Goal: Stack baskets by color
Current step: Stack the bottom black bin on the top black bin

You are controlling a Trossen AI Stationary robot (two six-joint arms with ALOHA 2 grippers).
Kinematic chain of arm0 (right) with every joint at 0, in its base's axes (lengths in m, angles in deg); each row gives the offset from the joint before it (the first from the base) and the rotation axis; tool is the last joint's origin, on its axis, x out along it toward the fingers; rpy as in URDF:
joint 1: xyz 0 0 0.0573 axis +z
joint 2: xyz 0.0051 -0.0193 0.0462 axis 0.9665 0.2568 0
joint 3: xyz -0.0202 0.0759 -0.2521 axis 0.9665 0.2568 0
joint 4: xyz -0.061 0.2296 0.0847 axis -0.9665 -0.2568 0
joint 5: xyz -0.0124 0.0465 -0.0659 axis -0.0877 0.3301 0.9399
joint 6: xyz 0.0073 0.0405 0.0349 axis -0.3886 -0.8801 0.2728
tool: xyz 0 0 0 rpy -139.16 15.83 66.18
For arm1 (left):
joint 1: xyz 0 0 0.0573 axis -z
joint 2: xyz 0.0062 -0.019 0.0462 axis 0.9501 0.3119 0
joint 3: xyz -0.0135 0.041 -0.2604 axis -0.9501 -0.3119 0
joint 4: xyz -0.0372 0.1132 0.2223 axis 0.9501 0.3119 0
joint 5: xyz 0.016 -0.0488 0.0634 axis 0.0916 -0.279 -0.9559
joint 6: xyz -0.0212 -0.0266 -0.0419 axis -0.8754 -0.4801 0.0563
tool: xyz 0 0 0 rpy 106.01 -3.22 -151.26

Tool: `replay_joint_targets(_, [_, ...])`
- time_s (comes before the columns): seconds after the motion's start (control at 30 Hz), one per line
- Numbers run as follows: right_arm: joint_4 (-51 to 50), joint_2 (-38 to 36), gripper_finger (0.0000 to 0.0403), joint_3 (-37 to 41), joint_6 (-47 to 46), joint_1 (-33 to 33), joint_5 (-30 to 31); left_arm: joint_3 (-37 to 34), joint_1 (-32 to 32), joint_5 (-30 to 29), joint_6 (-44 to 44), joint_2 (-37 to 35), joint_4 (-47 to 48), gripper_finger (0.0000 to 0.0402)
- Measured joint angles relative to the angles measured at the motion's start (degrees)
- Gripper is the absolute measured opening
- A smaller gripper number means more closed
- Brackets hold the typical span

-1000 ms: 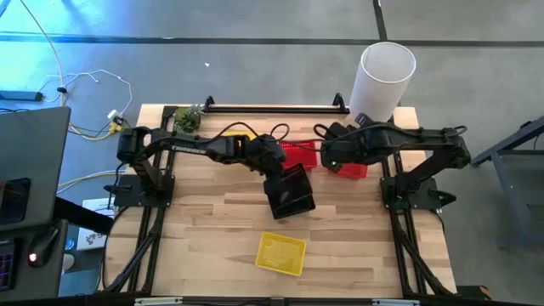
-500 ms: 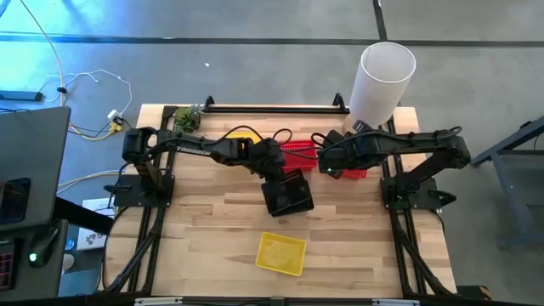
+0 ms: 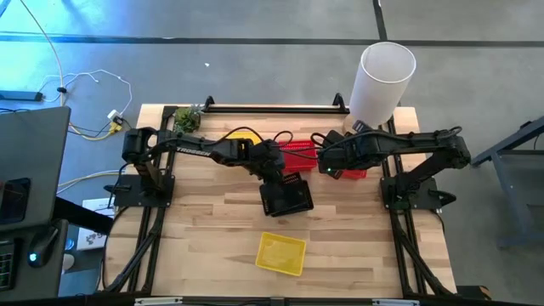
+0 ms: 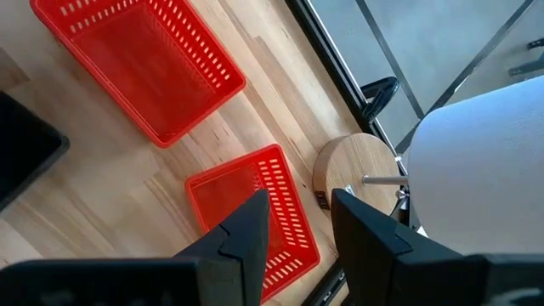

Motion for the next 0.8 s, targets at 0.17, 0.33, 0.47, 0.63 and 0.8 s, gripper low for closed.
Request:
replay_joint_targets(0.17, [0.0, 0.0, 0.0114, 0.0, -0.14, 0.0, -0.13, 0.0, -0.09, -1.37, 2.3, 0.0, 1.8, 0.0008])
replay_joint_targets(0.33, [0.0, 0.0, 0.0114, 0.0, -0.16, 0.0, -0.13, 0.0, -0.13, -1.73, 3.85, 0.0, 1.66, 0.0014])
replay_joint_targets(0.47, [0.0, 0.0, 0.0114, 0.0, -0.17, 0.0, -0.13, 0.0, -0.1, -1.7, 4.5, 0.0, 1.64, 0.0015])
replay_joint_targets(0.63, [0.0, 0.0, 0.0114, 0.0, -0.17, 0.0, -0.13, 0.0, 0.07, -1.68, 6.49, 0.0, 1.31, 0.0015])
replay_joint_targets(0.8, [0.01, 0.0, 0.0114, 0.0, -0.17, 0.0, -0.13, 0.0, 0.07, -1.68, 10.15, 0.0, 1.35, 0.0015])
